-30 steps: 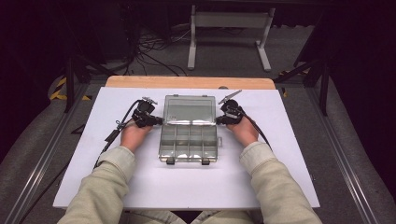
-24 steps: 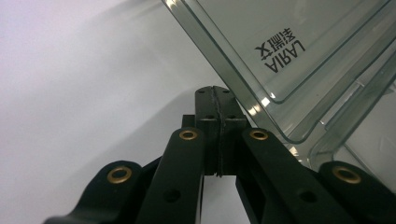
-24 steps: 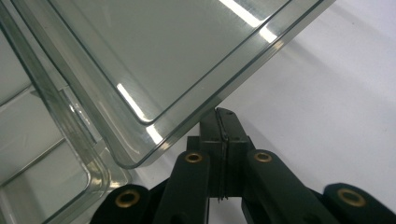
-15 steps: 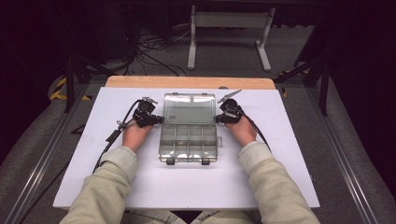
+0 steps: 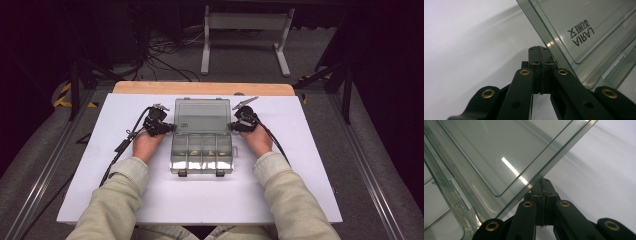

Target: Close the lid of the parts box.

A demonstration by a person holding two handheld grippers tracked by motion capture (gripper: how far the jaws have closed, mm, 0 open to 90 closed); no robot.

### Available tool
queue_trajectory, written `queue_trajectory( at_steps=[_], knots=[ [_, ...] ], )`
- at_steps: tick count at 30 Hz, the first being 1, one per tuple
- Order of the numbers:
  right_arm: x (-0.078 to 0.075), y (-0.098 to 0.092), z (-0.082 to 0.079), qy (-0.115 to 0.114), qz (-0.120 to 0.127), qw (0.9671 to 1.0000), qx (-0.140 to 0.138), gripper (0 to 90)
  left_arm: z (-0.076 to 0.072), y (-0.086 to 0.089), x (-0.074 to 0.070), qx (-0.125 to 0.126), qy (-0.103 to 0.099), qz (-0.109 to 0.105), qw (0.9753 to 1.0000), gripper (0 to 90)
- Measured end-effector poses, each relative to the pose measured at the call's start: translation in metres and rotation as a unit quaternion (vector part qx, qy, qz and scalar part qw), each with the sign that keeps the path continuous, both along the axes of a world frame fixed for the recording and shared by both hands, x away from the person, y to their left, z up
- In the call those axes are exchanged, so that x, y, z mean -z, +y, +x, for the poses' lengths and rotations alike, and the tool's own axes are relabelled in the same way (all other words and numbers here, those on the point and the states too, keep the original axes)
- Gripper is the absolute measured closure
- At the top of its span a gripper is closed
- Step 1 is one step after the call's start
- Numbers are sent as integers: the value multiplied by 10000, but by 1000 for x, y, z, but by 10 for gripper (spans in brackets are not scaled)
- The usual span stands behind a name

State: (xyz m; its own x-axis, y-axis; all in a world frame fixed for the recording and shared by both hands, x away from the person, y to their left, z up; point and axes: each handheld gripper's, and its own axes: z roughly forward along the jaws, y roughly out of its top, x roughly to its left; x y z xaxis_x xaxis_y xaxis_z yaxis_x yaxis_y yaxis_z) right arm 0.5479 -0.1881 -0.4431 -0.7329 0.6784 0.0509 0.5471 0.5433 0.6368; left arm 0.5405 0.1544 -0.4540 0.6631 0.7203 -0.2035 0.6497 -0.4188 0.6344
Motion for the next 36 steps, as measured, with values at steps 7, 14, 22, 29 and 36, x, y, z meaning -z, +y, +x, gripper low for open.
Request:
queue_trajectory(
  at_steps=[7,14,22,29,36],
  knots=[
    [0,0,0,-24,48,10000,75,900,-1,-1,0,-23,-82,-15,10000,897],
    [-3,-2,-1,-138,140,9997,147,900,-3,-2,-4,-117,-238,-73,9996,898],
    [-10,-2,-3,-332,237,9990,200,900,-3,-1,-8,-172,-398,-119,9990,898],
    [-15,-2,-4,-481,328,9981,221,900,-4,-1,-12,-243,-478,-153,9984,897],
    [-18,-3,-4,-553,371,9975,223,900,-6,0,-15,-304,-528,-228,9979,898]
  ],
)
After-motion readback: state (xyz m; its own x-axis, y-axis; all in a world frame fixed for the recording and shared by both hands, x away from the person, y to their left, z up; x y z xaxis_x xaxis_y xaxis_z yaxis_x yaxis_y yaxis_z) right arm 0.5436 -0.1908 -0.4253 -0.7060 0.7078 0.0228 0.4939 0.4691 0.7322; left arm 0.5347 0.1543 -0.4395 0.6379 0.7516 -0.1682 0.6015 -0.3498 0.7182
